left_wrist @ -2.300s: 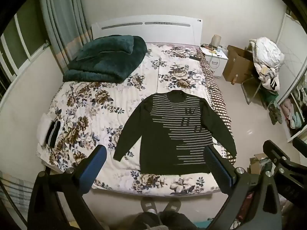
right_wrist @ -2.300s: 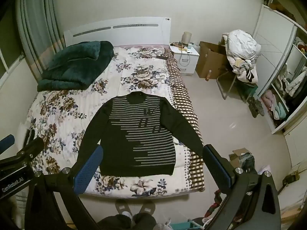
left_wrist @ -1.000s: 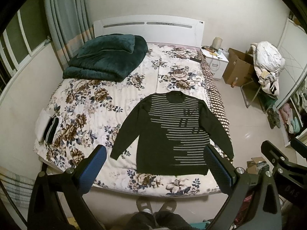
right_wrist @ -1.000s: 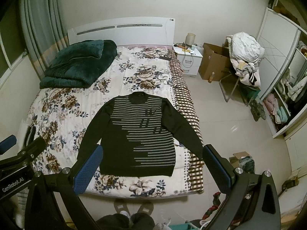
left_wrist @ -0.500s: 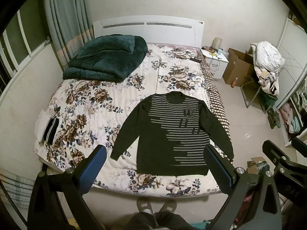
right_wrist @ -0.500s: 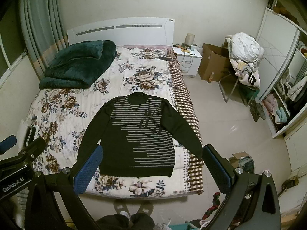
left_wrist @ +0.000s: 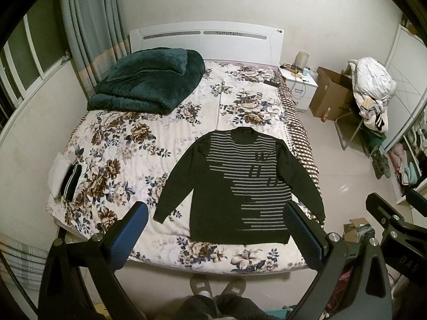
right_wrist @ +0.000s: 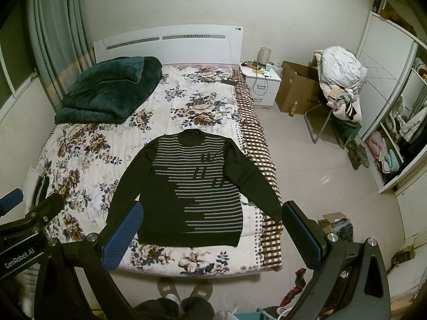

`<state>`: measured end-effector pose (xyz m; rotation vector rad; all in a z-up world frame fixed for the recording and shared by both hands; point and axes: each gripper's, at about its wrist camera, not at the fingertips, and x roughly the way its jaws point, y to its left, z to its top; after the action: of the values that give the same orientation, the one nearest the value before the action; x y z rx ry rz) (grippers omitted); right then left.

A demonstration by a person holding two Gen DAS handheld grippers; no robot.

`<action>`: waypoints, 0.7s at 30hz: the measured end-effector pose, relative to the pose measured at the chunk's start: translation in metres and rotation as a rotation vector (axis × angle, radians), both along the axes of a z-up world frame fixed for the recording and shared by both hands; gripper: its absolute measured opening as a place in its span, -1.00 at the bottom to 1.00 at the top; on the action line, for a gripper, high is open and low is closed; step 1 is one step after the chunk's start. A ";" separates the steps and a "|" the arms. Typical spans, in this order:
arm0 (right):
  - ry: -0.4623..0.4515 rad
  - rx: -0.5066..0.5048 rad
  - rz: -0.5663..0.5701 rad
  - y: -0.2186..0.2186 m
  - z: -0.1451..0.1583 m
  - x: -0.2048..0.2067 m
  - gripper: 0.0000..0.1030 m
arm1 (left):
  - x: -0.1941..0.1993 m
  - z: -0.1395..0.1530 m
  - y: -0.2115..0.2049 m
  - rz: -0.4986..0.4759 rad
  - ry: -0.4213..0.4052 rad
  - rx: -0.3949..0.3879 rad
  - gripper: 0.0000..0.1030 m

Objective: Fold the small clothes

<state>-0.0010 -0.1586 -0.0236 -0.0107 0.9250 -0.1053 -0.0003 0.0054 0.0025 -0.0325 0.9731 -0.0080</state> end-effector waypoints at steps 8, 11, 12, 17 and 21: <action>-0.001 -0.002 0.001 0.000 0.000 0.000 1.00 | 0.000 0.000 -0.001 0.000 0.001 0.001 1.00; 0.000 0.000 0.001 0.000 0.001 0.000 1.00 | 0.000 0.000 -0.002 0.000 0.002 -0.001 1.00; 0.000 -0.002 0.002 0.000 0.000 0.000 1.00 | 0.000 0.000 -0.002 -0.002 0.002 -0.002 1.00; -0.002 0.000 0.001 0.000 0.001 0.000 1.00 | 0.001 0.001 -0.005 -0.003 0.000 -0.001 1.00; -0.002 0.001 0.002 0.001 0.002 0.001 1.00 | 0.002 0.003 -0.010 -0.004 -0.001 -0.002 1.00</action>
<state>-0.0002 -0.1577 -0.0219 -0.0104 0.9233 -0.1033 0.0020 -0.0044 0.0058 -0.0321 0.9718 -0.0130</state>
